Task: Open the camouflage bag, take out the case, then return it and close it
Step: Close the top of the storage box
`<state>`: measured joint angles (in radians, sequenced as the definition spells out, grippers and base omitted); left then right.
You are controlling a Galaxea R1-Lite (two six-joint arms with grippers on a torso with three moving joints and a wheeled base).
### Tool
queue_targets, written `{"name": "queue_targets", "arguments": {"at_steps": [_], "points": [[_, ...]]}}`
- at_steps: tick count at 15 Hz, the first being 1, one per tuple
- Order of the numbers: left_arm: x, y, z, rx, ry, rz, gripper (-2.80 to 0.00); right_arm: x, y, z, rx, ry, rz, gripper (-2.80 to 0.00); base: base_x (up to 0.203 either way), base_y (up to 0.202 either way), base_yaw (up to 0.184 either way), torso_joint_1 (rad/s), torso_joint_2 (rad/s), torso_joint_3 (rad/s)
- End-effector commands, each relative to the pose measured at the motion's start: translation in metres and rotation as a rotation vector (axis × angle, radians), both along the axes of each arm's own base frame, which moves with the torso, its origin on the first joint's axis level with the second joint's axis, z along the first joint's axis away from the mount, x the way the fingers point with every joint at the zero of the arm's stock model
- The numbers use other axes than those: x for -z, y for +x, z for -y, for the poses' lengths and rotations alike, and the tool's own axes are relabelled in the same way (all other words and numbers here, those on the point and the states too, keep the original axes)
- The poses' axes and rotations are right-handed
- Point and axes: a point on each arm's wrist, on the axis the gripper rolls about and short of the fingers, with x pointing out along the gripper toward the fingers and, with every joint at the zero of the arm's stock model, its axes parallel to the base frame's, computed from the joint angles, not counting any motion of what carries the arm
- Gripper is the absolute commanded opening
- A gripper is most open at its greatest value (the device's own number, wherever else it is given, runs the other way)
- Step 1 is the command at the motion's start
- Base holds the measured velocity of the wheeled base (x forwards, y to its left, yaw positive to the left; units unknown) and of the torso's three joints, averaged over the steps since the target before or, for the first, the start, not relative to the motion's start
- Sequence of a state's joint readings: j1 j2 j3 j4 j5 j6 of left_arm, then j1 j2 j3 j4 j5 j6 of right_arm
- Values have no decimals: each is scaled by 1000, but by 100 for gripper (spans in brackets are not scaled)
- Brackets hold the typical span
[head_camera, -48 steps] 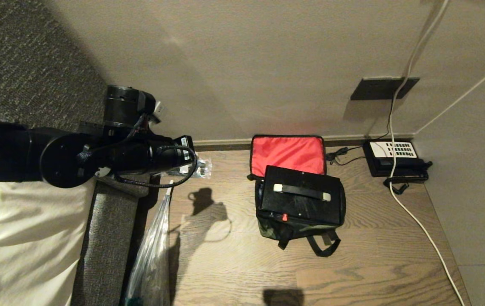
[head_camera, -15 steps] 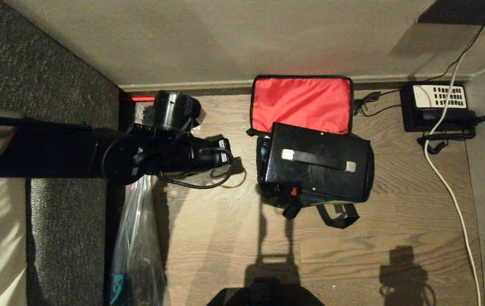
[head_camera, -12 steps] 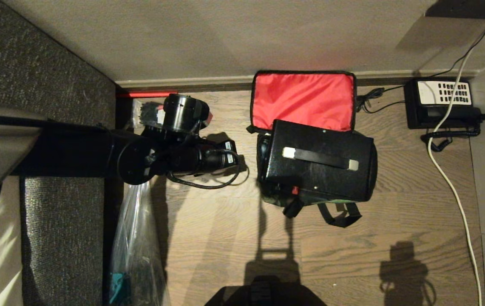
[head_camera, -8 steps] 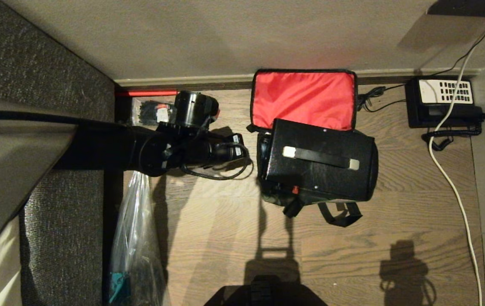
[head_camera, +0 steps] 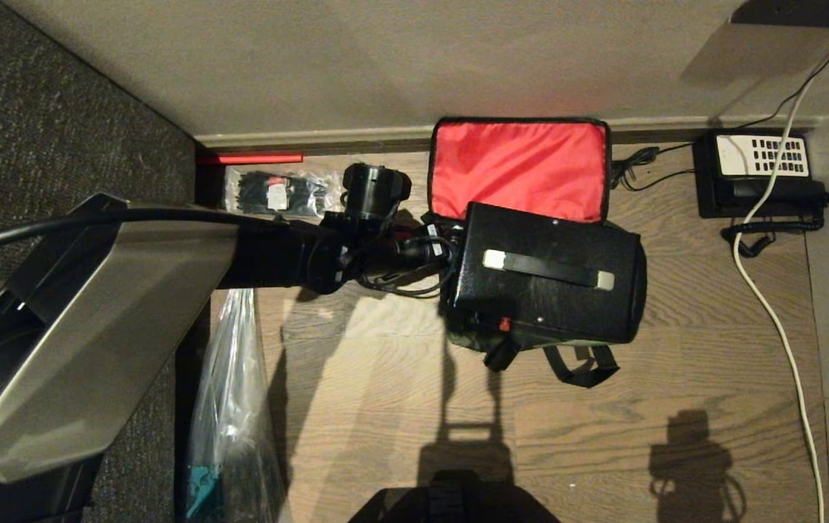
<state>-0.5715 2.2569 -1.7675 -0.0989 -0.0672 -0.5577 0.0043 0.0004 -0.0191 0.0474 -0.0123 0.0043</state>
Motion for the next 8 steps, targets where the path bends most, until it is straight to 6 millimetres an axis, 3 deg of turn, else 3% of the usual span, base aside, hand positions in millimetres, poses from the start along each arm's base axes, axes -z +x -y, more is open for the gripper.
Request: {"name": "queue_targets", "arguments": {"at_steps": [1, 3, 8], "points": [[17, 6, 4, 13, 62, 8, -280, 1, -2, 0, 0, 0, 24, -280, 0, 0, 0, 0, 0, 0], [21, 12, 4, 9, 68, 17, -280, 1, -2, 0, 0, 0, 24, -280, 0, 0, 0, 0, 0, 0], [5, 23, -3, -47, 66, 60, -280, 0, -2, 0, 0, 0, 26, -280, 0, 0, 0, 0, 0, 0]]}}
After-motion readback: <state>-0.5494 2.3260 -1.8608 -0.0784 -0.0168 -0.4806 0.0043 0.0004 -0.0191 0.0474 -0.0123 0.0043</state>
